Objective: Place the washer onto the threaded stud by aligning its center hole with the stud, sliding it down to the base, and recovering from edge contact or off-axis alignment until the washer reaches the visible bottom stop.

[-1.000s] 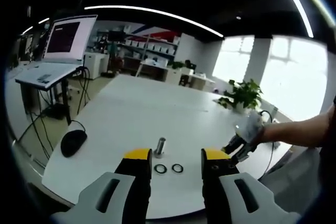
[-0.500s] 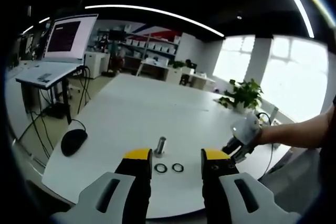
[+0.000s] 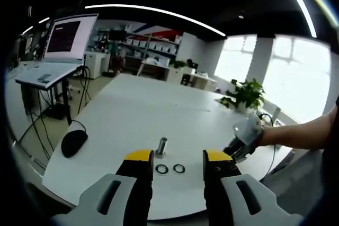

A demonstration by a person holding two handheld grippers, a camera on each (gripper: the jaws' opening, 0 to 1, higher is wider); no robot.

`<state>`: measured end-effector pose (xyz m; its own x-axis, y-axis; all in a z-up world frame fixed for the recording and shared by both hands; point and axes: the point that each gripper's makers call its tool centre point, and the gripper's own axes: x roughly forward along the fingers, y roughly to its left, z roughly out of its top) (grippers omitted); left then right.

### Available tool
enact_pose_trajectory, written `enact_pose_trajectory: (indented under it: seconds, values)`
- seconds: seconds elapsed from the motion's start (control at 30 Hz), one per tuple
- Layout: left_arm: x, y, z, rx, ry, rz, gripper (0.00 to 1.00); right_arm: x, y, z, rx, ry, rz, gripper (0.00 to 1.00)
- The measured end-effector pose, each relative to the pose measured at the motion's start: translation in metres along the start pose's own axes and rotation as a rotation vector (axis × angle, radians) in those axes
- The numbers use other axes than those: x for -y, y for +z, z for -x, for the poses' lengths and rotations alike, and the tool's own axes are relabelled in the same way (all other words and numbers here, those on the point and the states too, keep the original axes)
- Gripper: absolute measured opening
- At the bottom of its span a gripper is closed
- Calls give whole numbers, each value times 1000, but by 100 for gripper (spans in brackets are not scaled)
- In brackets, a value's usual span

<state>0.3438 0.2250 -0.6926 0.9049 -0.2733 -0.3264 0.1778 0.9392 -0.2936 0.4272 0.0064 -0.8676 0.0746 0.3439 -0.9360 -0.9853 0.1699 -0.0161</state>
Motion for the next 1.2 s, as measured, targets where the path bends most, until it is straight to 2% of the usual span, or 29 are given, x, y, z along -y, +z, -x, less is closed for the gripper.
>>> enact_pose_trajectory:
  seconds: [0.37, 0.77, 0.83, 0.87, 1.03, 1.07, 1.2]
  values:
    - [1, 0, 1, 2, 2, 2, 35, 1, 0, 5, 0, -7, 1, 14]
    - [1, 1, 1, 3, 0, 1, 35, -16, 12, 19, 29, 50, 0, 13]
    - [1, 1, 1, 4, 0, 1, 35, -16, 13, 24, 28, 44, 32, 13]
    - [1, 1, 1, 5, 0, 0, 35, -14, 12, 26, 18, 32, 80, 13]
    - [2, 1, 0, 5, -1, -1, 35, -16, 12, 35, 12, 25, 76, 13]
    - [2, 1, 0, 4, -1, -1, 35, -12, 9, 38, -9, 8, 123, 13]
    - [2, 0, 0, 1, -2, -2, 35, -16, 8, 44, 3, 25, 110, 13]
